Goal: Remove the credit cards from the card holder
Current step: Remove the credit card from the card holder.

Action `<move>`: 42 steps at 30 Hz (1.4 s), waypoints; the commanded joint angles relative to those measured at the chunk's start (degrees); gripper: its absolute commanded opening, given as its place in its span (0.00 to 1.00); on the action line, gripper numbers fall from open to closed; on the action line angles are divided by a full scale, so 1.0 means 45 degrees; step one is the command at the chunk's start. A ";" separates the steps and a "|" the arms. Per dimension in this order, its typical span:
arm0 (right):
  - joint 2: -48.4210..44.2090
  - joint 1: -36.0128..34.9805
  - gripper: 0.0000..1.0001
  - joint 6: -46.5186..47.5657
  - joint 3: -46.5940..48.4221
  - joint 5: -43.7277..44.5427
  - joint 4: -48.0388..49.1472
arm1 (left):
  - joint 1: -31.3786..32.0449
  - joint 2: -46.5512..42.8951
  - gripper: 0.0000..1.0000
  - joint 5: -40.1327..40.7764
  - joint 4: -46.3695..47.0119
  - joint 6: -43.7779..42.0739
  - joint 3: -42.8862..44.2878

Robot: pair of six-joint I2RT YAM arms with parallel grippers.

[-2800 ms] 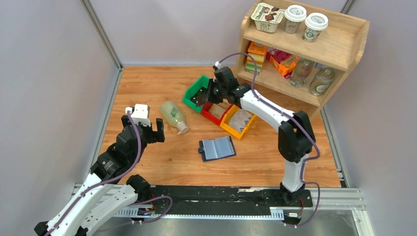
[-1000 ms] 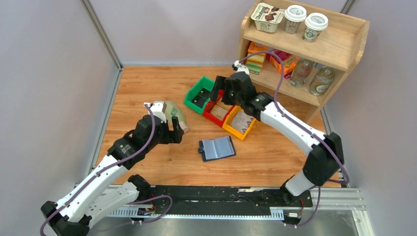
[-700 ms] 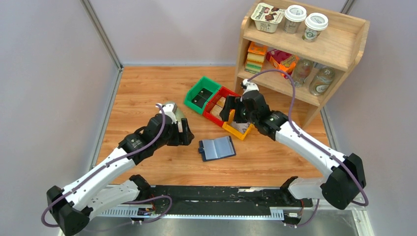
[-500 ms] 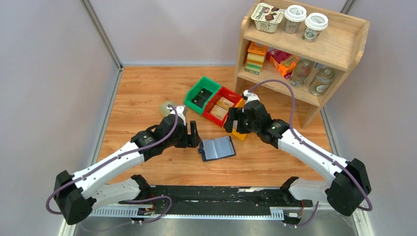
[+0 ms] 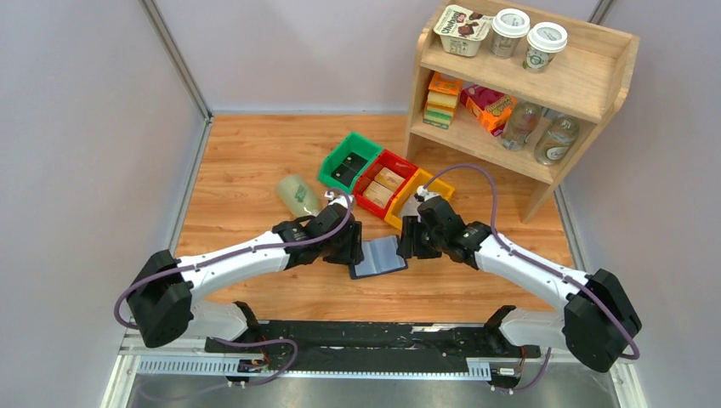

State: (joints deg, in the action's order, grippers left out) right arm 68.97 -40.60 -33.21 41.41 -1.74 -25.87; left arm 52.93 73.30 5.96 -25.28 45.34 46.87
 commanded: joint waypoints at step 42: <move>0.4127 -0.0392 0.40 0.0760 0.1481 -0.3246 0.2701 | 0.0192 0.3751 0.40 -0.0191 0.2589 0.1369 -0.0553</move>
State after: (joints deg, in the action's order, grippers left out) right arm 87.13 -41.21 -30.13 45.39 -11.90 -17.26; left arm 53.54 89.06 7.46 -17.04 50.17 46.30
